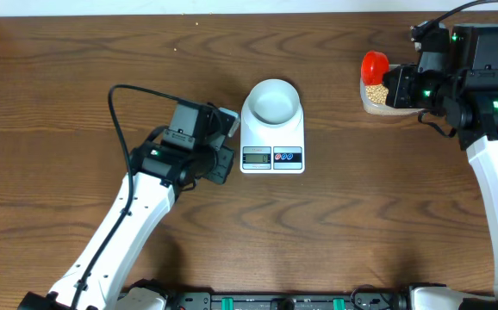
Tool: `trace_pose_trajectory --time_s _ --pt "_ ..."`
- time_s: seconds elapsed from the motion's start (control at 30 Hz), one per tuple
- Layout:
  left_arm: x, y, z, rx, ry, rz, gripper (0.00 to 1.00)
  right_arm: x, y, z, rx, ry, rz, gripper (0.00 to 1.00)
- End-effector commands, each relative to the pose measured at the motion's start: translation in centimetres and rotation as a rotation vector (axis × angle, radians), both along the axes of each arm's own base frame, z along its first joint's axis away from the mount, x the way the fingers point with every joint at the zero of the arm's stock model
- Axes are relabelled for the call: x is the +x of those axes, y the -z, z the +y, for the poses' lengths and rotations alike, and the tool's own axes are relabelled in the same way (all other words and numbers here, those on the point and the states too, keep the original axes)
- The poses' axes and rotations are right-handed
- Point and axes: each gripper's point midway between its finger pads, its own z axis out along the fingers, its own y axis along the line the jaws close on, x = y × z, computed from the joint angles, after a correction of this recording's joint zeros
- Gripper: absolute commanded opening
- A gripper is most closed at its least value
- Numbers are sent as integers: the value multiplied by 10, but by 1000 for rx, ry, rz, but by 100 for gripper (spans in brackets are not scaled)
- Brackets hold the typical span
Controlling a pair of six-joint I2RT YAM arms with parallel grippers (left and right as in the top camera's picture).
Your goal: Scoop item into bowl and weigh 50g on scale
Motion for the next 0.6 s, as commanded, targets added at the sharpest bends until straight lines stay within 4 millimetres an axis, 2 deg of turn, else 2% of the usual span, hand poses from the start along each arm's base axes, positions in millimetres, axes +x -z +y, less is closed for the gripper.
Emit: trace_pose_trajectory --time_s 0.0,0.57 --pt "5 1 11 13 -17 -10 7 2 -6 2 -10 -16 -21 1" --pt "10 -3 5 -20 -8 -32 8 3 -7 2 -10 -16 -22 1"
